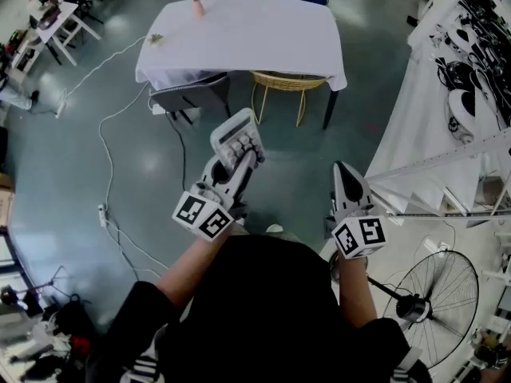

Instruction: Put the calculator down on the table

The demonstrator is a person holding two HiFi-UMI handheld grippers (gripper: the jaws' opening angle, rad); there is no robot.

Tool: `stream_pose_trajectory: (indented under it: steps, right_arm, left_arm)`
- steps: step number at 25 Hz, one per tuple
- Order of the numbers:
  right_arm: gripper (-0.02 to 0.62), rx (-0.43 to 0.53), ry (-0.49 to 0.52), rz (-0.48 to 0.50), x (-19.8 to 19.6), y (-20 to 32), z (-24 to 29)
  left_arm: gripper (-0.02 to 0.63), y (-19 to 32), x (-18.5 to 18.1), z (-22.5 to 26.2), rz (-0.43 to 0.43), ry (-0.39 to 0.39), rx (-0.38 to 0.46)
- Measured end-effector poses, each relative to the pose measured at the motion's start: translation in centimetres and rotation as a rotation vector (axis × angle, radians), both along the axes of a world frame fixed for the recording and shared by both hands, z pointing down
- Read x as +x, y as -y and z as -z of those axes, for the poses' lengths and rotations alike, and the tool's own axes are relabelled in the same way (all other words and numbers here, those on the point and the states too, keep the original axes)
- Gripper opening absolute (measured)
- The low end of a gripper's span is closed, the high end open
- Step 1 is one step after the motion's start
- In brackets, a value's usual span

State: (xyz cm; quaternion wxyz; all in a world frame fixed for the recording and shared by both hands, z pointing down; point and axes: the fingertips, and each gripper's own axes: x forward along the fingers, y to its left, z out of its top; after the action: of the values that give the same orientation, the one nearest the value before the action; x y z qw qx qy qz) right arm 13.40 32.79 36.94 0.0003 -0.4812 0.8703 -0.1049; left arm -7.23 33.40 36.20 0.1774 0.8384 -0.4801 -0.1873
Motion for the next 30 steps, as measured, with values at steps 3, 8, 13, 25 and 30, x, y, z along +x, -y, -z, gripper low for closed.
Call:
stream_pose_trajectory:
  steps: [3,8,13,25,30]
  right_arm:
    - [-0.003,0.025,0.02,-0.005,1.5,-0.2,0.1]
    - [-0.003,0.001,0.053,-0.014,2.7,-0.1,-1.2]
    - [-0.002,-0.042,0.095,-0.049,3.6,1.2,-3.0]
    - [-0.002,-0.039,0.102,-0.06,0.4,16.9,-2.8]
    - [-0.002,-0.007,-0.015,-0.018,-3.7,25.7,0.1]
  left_arm:
    - [0.121,-0.2,1.0,-0.2,0.011,-0.002,0.005]
    - [0.121,-0.2,1.3,-1.3,0.024,0.013,-0.021]
    - [0.121,1.9,1.2,-2.8,0.014,0.015,-0.052]
    - [0.121,18.6,-0.7,-6.3,-0.097,-0.045,-0.094]
    - [0.121,26.4,-2.3,-5.4,-0.104,-0.124,-0.098]
